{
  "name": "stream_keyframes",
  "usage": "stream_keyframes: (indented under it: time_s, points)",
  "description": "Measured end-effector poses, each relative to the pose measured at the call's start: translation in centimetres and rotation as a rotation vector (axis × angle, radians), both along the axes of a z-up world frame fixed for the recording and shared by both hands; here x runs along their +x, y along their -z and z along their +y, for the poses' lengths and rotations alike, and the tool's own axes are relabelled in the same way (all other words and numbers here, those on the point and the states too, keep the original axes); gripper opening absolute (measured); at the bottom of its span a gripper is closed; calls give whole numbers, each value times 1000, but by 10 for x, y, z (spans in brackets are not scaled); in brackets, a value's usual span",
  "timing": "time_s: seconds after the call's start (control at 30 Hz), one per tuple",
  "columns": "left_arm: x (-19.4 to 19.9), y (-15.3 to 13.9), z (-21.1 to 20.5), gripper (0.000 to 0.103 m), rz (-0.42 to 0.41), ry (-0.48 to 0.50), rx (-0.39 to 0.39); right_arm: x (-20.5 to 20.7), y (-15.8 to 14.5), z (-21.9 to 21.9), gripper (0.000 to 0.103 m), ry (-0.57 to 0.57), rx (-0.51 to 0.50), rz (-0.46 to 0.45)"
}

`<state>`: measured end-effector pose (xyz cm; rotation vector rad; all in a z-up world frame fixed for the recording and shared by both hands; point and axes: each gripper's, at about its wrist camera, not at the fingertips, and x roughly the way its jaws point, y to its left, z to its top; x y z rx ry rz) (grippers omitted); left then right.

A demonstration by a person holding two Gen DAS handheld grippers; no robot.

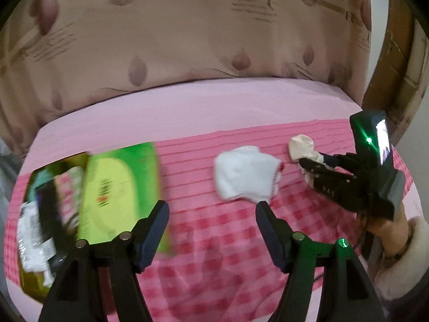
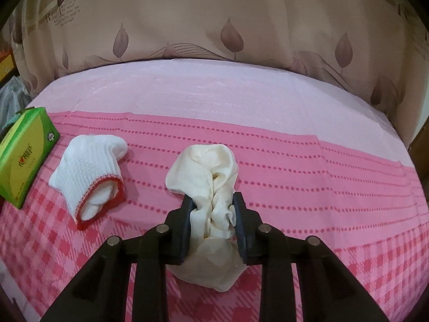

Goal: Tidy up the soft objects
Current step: 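Grasp the cream cloth on the bed with the right tool, then grasp the white red-trimmed sock with the left tool while the right tool holds the cream cloth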

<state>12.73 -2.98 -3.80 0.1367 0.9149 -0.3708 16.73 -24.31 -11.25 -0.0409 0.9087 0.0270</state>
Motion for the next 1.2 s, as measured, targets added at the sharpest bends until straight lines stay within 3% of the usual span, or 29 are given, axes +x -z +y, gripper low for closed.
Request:
stream_keyframes:
  time_s: [0.3, 0.6, 0.83, 1.0, 1.2]
  points:
    - [54, 32, -46, 71, 159, -13, -103, -2, 1, -2, 29, -8, 11, 1]
    - [97, 57, -73, 74, 179, -58, -64, -2, 1, -2, 29, -8, 20, 1]
    - [98, 73, -73, 76, 154, -78, -49, -2, 1, -2, 30, -9, 29, 2]
    - [86, 71, -68, 38, 135, -34, -47, -1, 2, -3, 30, -9, 32, 2]
    - [69, 63, -70, 35, 106, -25, -2, -1, 2, -2, 30, -10, 28, 2]
